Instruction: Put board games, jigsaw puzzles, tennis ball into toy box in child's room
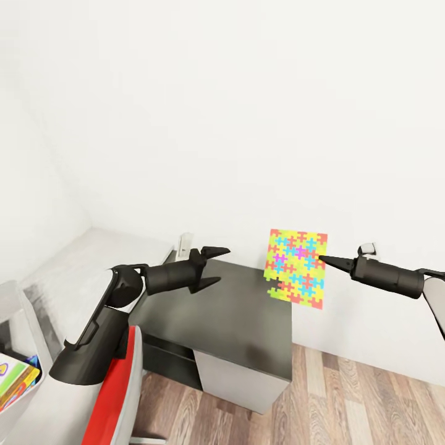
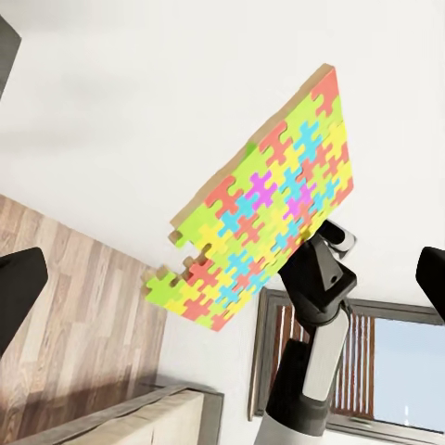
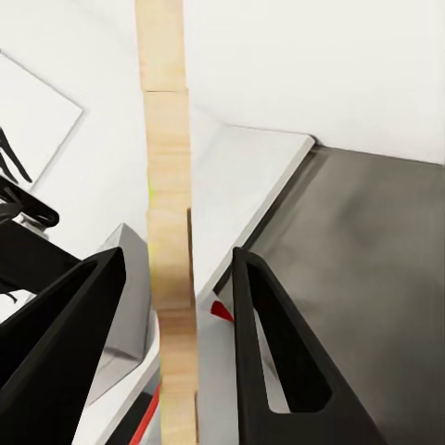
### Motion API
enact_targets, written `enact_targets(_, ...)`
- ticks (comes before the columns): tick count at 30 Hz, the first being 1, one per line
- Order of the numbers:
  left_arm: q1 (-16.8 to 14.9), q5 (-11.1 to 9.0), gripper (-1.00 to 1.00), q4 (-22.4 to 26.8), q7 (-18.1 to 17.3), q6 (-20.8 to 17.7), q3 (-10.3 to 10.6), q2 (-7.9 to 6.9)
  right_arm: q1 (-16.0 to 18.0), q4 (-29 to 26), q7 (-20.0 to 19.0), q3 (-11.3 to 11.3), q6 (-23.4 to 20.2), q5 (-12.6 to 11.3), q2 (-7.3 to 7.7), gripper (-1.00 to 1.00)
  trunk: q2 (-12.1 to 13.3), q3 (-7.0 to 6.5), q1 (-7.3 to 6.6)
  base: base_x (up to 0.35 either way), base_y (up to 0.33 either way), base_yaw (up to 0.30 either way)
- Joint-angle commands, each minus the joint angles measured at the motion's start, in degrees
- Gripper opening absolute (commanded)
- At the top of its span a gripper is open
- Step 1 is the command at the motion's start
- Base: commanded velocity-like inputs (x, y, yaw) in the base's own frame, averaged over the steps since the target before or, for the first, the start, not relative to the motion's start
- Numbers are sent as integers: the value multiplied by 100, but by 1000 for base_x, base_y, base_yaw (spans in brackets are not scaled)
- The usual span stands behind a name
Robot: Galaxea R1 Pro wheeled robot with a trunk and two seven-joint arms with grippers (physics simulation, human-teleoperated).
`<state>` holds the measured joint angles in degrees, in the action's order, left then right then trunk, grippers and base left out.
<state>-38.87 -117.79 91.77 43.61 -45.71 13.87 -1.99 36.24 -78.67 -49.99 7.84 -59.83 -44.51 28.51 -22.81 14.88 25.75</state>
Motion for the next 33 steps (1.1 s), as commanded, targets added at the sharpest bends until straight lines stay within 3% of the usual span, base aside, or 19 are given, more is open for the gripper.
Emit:
enact_targets(1,-6,-60,100,5,59,11,2,-2,6,1,-33,5,-17,26,1,-100,-11,8,3,0,0,26)
enact_targets(9,-6,-60,100,3,59,10,2,-3,6,1,-28,7,-17,21,5,-100,-11,-9,3,0,0,67)
enact_targets(26,4,-61,100,10,39,8,-16,-25,21,62,-19,-6,-17,23,-23,-100,-11,-61,3,0,0,243)
enact_targets(28,26,-77,100,15,-46,2,-96,-53,27,98,-19,-28,-17,19,-19,-100,-11,-67,3,0,0,271)
enact_targets(32,188,-106,100,23,-488,-28,-495,-206,42,231,-19,-59,-17,11,-17,-100,-11,-80,3,0,0,273)
enact_targets(33,188,-106,100,23,-488,-28,-495,-206,42,231,-19,-59,-17,11,-17,-100,-11,-83,3,0,0,274)
